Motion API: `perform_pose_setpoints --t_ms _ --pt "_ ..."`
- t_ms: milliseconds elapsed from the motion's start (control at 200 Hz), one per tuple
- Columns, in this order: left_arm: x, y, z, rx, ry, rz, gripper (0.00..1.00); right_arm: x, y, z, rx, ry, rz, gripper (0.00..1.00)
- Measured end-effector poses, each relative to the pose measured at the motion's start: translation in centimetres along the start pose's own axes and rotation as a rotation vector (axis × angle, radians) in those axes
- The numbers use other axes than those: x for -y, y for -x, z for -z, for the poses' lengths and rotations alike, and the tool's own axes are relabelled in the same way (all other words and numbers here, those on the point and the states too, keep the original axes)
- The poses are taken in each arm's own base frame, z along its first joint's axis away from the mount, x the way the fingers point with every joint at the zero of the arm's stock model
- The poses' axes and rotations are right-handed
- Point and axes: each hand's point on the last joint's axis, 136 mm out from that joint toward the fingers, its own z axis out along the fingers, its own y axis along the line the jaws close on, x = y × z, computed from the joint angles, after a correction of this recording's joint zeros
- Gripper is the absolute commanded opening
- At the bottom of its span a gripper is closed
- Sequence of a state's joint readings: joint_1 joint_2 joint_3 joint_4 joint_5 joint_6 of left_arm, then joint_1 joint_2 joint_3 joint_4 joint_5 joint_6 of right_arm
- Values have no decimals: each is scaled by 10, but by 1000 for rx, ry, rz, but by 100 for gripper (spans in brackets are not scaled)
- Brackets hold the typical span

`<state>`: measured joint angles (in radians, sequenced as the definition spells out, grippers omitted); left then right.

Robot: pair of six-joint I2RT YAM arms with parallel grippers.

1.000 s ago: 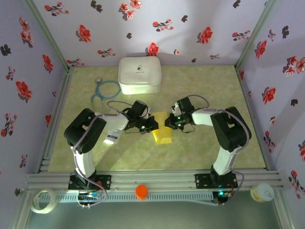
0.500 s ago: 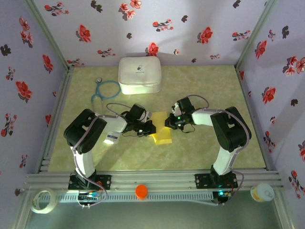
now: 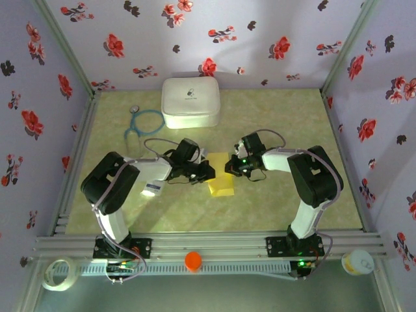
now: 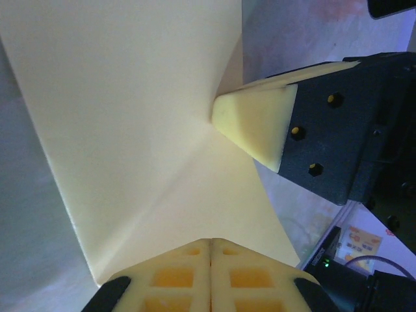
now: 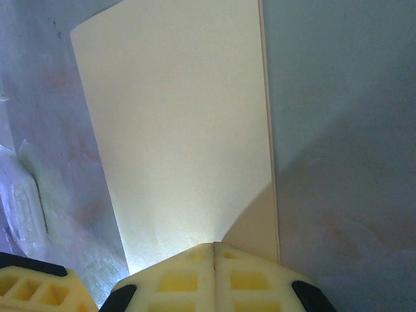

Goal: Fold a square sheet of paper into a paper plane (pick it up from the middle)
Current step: First fold the square sheet of paper in half at the center of the table.

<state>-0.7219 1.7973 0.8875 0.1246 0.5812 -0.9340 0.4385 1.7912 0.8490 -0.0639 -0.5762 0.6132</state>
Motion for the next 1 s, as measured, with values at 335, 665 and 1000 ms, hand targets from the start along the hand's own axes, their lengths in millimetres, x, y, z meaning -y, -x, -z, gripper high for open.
perform_pose_setpoints --t_ms 335,665,1000 --pt "-14 -8 -13 -48 7 24 7 0 0 0 0 0 0 0" --pt "-28 -14 -14 -55 -3 -19 7 0 0 0 0 -1 -1 0" --pt "-24 -18 2 -48 27 0 8 0 0 0 0 -1 -1 0"
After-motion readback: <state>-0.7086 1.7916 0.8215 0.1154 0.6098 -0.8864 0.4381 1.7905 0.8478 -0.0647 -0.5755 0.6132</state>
